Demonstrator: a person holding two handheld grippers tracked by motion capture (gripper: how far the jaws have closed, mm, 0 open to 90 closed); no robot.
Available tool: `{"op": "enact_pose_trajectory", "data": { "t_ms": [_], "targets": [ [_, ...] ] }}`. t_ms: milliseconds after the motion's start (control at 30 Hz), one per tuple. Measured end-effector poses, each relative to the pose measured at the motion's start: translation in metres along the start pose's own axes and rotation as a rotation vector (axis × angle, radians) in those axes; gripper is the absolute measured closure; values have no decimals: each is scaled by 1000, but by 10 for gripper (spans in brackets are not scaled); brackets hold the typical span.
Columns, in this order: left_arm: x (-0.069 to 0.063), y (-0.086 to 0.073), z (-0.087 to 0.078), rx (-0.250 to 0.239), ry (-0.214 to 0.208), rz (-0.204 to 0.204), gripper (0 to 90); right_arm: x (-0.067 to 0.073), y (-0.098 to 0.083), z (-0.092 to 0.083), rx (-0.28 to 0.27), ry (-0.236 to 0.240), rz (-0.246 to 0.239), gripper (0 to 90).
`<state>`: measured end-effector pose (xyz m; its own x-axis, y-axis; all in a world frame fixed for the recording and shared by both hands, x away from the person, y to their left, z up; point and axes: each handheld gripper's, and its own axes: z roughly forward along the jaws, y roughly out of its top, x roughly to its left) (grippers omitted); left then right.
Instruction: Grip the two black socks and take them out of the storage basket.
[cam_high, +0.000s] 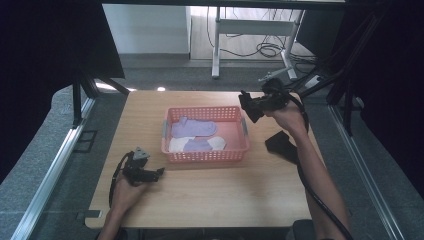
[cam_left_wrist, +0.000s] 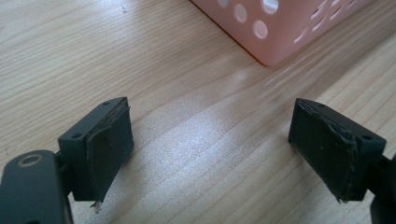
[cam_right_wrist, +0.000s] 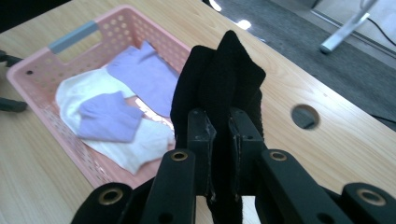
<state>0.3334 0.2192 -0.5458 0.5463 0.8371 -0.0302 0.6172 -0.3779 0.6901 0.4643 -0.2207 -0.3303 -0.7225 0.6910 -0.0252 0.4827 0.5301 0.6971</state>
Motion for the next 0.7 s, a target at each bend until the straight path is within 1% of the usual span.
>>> {"op": "enact_pose_trajectory", "data": {
  "t_ms": [400, 700],
  "targets": [
    [0, 0, 0, 0, 0, 0, 135, -30, -33, -33, -3, -86, 73, 818],
    [0, 0, 0, 4, -1, 1, 135, -49, -57, -57, -2, -151, 120, 818]
  ]
}}
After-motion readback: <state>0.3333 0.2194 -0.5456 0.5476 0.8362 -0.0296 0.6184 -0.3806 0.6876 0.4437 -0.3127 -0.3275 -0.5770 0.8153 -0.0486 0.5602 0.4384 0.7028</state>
